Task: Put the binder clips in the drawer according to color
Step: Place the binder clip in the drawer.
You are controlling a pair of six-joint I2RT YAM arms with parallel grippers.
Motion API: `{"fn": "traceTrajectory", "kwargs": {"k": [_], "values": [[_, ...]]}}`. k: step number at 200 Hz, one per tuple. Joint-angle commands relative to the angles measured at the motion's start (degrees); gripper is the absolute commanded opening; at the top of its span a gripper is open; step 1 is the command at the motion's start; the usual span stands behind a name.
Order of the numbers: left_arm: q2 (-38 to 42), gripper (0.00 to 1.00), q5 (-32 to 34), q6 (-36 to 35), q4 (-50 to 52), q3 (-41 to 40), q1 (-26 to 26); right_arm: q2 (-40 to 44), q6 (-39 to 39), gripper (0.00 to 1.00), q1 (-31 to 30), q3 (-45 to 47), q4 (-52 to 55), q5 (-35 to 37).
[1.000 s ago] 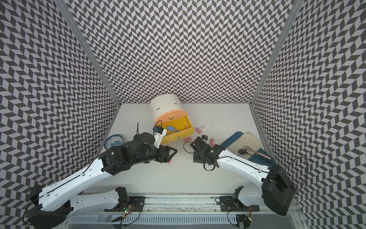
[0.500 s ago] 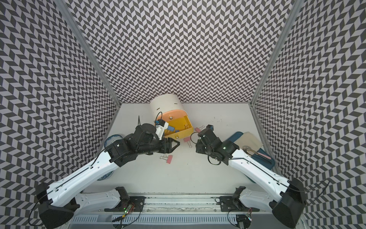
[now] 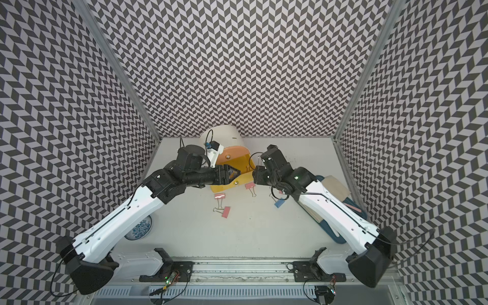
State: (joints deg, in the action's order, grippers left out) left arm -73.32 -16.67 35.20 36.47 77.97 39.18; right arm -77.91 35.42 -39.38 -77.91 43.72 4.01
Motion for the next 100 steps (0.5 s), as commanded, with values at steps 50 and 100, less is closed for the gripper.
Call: {"fn": "traceTrajectory", "kwargs": {"k": [50, 100], "values": [[-3.1, 0.65, -7.2, -2.7, -1.8, 3.5, -6.6, -10.9, -3.3, 0.41, 2.0, -10.5, -4.3, -5.8], [-2.4, 0.64, -9.0, -3.9, -0.4, 3.0, -11.0, -17.6, -4.7, 0.43, 3.8, -15.3, -5.8, -9.5]]}}
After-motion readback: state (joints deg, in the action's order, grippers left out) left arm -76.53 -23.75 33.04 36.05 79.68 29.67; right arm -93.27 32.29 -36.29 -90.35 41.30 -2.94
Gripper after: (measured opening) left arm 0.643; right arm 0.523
